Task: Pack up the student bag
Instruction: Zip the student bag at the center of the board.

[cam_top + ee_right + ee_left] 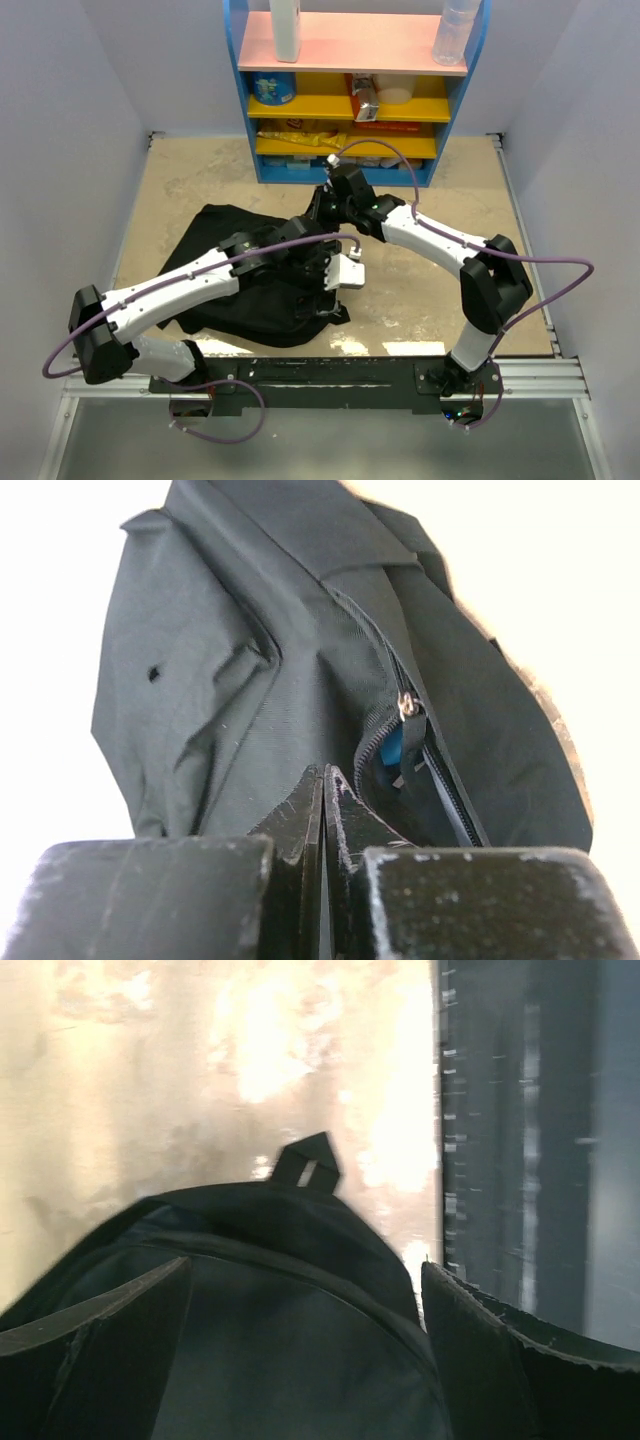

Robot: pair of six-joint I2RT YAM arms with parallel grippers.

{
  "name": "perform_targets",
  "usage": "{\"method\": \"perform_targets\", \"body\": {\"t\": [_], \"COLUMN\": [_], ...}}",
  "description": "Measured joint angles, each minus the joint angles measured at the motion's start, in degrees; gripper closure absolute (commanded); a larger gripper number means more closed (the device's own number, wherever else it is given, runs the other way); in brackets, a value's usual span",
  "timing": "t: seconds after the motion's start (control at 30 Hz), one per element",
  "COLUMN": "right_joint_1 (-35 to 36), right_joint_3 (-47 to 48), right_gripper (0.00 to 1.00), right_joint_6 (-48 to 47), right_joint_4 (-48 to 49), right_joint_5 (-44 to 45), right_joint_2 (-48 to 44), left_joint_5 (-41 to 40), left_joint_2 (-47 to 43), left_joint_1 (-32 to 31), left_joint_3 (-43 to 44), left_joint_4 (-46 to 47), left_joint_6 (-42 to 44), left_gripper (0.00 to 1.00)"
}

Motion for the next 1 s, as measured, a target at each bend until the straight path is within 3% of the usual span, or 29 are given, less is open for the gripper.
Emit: {"method": "perform_targets", "body": {"t": [0.2, 0.37, 0.53, 0.67, 1.0], "right_joint_1": [-2.16, -3.39, -4.39, -4.85, -4.96], "right_joint_3": [2.08, 2.12, -3.89, -9.42, -16.94], "right_gripper": [1.00, 1.00, 0.91, 0.88, 0.99], "right_joint_6": [0.81, -0.20, -1.36, -1.77, -2.71], "right_joint_4": [-0.66, -2.25, -3.23, -3.89, -3.26], "right_joint_5": [-1.36, -1.05, -0.15, 0.31, 0.87], "right_joint_2": [0.00, -0.13, -2.73, -5.27, -10.03], "left_joint_5": [-14.36, -21.70, -21.42, -20.96, -24.92], "left_joint_2": [3.63, 3.78, 3.74, 3.74, 3.06], "left_joint_1": [-6.08, -5.84, -2.01, -4.48, -10.12], "left_joint_3": [1.36, 1.40, 2.14, 0.92, -8.04], "left_joint_4": [4.17, 6.27, 6.29, 6.47, 7.30], "left_joint_6": [-0.92, -1.97, -4.52, -5.35, -2.71], "left_gripper": [0.00, 0.00, 0.00, 0.00, 0.00]}}
